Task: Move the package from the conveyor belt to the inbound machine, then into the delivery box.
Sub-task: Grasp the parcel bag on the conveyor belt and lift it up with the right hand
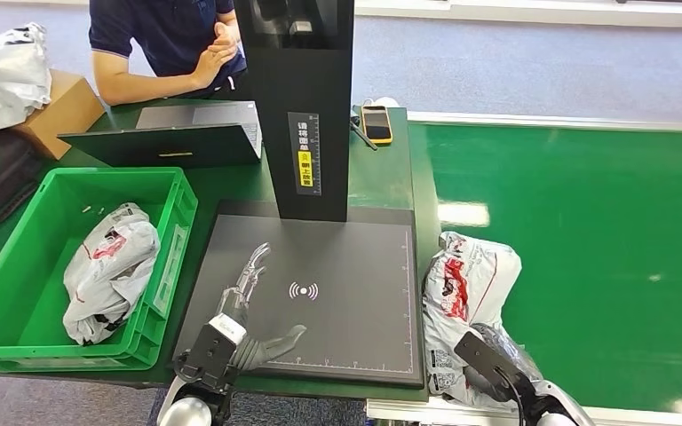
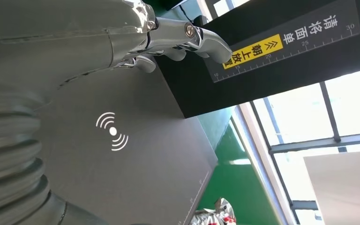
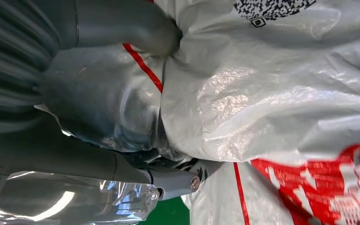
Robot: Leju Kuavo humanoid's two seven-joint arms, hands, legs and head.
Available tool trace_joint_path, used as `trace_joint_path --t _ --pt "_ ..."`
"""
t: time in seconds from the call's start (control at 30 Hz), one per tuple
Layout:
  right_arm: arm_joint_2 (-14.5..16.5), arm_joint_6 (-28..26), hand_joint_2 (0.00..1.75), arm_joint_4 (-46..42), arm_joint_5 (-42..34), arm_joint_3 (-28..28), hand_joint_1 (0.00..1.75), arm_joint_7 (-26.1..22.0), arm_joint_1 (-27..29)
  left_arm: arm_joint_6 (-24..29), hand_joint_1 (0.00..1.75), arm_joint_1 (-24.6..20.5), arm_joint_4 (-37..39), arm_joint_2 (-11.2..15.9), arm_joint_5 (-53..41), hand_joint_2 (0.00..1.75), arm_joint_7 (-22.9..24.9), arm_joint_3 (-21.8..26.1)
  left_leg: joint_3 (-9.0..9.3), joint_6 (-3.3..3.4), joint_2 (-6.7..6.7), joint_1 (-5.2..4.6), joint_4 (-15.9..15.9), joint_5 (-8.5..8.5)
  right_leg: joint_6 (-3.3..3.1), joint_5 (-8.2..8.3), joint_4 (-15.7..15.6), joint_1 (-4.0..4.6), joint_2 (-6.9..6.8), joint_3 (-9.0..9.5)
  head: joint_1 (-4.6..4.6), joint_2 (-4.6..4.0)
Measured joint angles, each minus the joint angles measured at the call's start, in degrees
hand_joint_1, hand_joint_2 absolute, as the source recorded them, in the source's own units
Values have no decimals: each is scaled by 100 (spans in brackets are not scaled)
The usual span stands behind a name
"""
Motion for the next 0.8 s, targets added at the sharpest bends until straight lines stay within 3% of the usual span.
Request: trace_joint_path --t 0.6,0.7,0.8 --pt "31 -293 175 -151 -105 46 175 14 135 19 0 -1 0 0 0 175 1 0 -1 17 -9 1 -1 -11 10 -8 -22 -5 -9 20 1 0" --pt "80 -583 175 -214 -59 -130 175 -154 214 41 0 4 -1 0 -4 175 3 1 -18 23 -18 1 -1 -11 16 -10 -22 -12 -19 14 1 0" --pt "257 -1049 175 -330 -19 -672 175 -467 327 106 0 37 -16 0 -37 175 4 2 -49 29 -28 -4 -1 -5 20 -6 -20 -24 -30 -11 2 0"
